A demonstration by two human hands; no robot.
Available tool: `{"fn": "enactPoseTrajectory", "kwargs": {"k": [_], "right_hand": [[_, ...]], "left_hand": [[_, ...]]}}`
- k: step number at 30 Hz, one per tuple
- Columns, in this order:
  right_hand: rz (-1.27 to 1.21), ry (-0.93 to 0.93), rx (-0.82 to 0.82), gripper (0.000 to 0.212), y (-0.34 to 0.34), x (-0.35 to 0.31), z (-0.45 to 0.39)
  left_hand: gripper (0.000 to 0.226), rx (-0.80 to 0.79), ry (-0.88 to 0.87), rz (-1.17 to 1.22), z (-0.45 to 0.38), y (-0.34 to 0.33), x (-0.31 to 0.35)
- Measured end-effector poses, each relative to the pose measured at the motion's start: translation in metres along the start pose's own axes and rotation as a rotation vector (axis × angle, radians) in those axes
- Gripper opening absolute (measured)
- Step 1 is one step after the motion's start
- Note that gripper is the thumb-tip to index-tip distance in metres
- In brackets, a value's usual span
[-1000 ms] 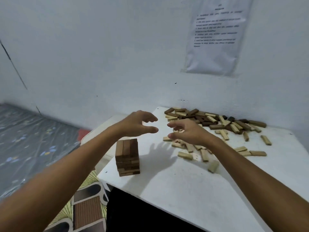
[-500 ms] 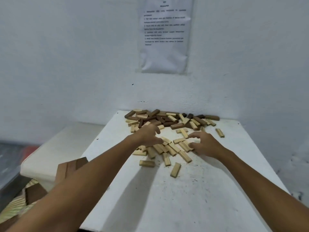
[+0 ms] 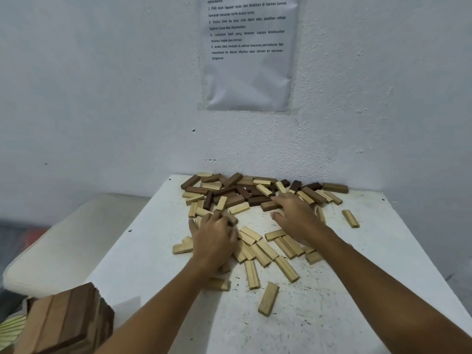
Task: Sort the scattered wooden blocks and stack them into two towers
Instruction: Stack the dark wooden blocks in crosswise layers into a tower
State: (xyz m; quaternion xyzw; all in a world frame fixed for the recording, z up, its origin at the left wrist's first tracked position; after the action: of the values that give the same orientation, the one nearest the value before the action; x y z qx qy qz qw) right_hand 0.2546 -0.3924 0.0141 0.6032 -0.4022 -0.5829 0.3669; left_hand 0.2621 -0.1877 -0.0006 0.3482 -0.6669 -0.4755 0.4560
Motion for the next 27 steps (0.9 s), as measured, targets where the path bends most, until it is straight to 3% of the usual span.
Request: {"fn": "enactPoseTrajectory", "kwargs": {"k": [5, 9, 12, 20, 27], "right_hand": [[0.276, -0.008, -0.084, 0.049, -0.02, -0.01, -0.023], [0.369, 0.015, 0.015, 0.03, -0.02, -0.015, -0.022], [0.416, 0.038, 0.033, 0.031, -0.019, -0.013, -0.02], [0.015, 0.116, 0.068, 0.025, -0.008, -0.014, -0.026], [0.157, 0.134, 0.024, 0.03, -0.011, -0.023, -0.04]], "left_hand": [[0.023, 0.034, -0.055, 0.104, -0.002, -0.001, -0.006], [0.018, 0.015, -0.038, 0.181, -0.006, 0.003, -0.004], [0.017, 0.015, -0.043, 0.223, -0.006, 0.006, -0.002], [0.029, 0.025, 0.009, 0.23, -0.005, 0.006, -0.006], [0.033, 0.07, 0.031, 0.286, -0.005, 0.005, -0.01]]}}
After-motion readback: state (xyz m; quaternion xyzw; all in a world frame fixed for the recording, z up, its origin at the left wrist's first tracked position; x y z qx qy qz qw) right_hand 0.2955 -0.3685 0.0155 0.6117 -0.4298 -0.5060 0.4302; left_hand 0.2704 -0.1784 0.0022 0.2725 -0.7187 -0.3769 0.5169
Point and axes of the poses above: each hand's wrist, its own z-axis away from the middle knuckle, its own y-axis out of the back of the hand, x = y × z, the point moved 5 cm from there along -z, towards the middle knuckle, and after that the axes turned 7 degrees about -x, right-handed, at the moved point
